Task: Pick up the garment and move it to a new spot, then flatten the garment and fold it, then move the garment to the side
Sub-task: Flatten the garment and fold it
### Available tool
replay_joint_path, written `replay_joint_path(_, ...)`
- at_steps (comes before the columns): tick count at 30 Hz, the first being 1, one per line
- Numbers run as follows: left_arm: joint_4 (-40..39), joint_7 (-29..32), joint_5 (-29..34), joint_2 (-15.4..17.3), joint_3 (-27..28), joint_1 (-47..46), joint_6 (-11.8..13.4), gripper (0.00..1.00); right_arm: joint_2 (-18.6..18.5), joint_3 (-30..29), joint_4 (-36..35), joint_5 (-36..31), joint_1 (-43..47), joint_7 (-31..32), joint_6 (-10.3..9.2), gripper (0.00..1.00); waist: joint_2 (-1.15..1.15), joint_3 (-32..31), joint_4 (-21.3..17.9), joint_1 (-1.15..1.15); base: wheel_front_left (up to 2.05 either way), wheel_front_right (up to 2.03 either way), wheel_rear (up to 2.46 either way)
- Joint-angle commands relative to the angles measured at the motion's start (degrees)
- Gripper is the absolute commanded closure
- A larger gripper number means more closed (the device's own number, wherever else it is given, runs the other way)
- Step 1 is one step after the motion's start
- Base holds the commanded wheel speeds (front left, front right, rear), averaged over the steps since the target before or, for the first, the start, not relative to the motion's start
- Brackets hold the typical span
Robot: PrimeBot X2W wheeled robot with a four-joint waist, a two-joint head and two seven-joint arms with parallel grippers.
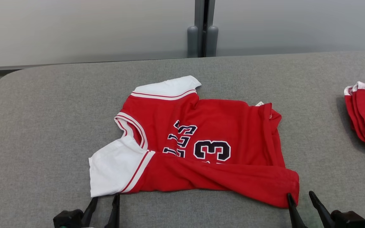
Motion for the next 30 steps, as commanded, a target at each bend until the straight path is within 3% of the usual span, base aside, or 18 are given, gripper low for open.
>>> replay_joint_path(1, 0.53, -0.42, -0.41, 0.25, -0.04, -1.46, -0.37, 0.0, -0.18, 0.37, 0.53, 0.45, -1.05, -0.41, -0.1, 0.0, 0.0, 0.83, -0.07, 0.0, 0.0, 0.0, 0.0)
replay_joint_path(10, 5.45, -2.67, -2.42, 0.44, -1.2, -7.46, -1.85, 0.0, -1.0, 4.01, 6.71, 3.91, -7.1, -1.25, -0.1, 0.0, 0.0, 4.03, 0.26, 0.0, 0.0, 0.0, 0.0)
replay_joint_path(11, 5.81, -2.81, -2.7, 0.46, -1.48, -7.86, -1.93, 0.0, -1.05, 4.49, 7.32, 4.32, -7.65, -1.22, -0.1, 0.1, 0.0, 4.23, 0.31, 0.0, 0.0, 0.0, 0.0)
replay_joint_path(12, 6.03, -2.86, -2.77, 0.63, -1.77, -8.21, -2.06, 0.16, -1.12, 5.09, 8.06, 4.73, -8.05, -1.2, -0.1, 0.5, 0.0, 4.41, 0.34, 0.0, 0.0, 0.0, 0.0)
replay_joint_path(13, 6.27, -2.91, -2.85, 0.77, -1.99, -8.5, -2.17, 0.7, -1.35, 5.44, 8.53, 4.94, -8.42, -1.2, -0.1, 0.8, 0.0, 4.55, 0.36, 0.0, 0.0, 0.0, 0.0)
replay_joint_path(14, 6.48, -3.06, -3.04, 0.85, -2.1, -8.7, -2.23, 1.0, -1.48, 5.63, 8.93, 5.29, -8.75, -1.29, -0.1, 1.0, 0.0, 4.65, 0.4, 0.0, 0.0, 0.0, 0.0)
replay_joint_path(30, -5.51, -3.16, -1.56, 3.83, 1.15, -0.21, -2.23, 1.0, -5.31, 0.8, 2.16, 7.92, -4.09, -1.17, -0.12, 1.0, 0.0, 2.09, 1.33, 0.0, 0.0, 0.0, 0.0)
